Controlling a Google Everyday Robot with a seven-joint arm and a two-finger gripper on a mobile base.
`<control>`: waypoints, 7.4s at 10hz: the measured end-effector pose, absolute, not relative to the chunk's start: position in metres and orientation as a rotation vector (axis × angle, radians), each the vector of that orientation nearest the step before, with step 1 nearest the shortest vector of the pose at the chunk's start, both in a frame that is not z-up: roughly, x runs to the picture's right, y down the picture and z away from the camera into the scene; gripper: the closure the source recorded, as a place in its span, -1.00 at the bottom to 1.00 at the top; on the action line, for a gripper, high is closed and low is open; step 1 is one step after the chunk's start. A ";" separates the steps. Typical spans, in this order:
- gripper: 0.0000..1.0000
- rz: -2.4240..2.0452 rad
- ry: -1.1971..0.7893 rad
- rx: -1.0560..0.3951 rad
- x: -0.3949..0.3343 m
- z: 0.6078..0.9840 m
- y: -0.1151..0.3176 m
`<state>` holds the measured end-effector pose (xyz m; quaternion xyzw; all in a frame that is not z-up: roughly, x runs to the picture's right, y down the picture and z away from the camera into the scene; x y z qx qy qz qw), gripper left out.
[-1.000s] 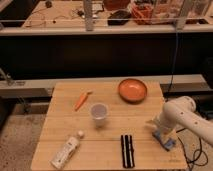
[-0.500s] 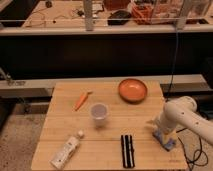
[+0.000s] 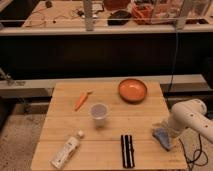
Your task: Place the white sponge in the ceramic bowl
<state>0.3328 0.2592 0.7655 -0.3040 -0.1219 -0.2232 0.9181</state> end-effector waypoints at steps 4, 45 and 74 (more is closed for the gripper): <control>-0.60 -0.447 -0.241 -0.617 0.348 0.760 0.270; -0.60 -0.178 -0.309 -0.507 0.370 0.772 0.249; -0.60 -0.846 -0.430 -0.612 0.337 0.809 0.259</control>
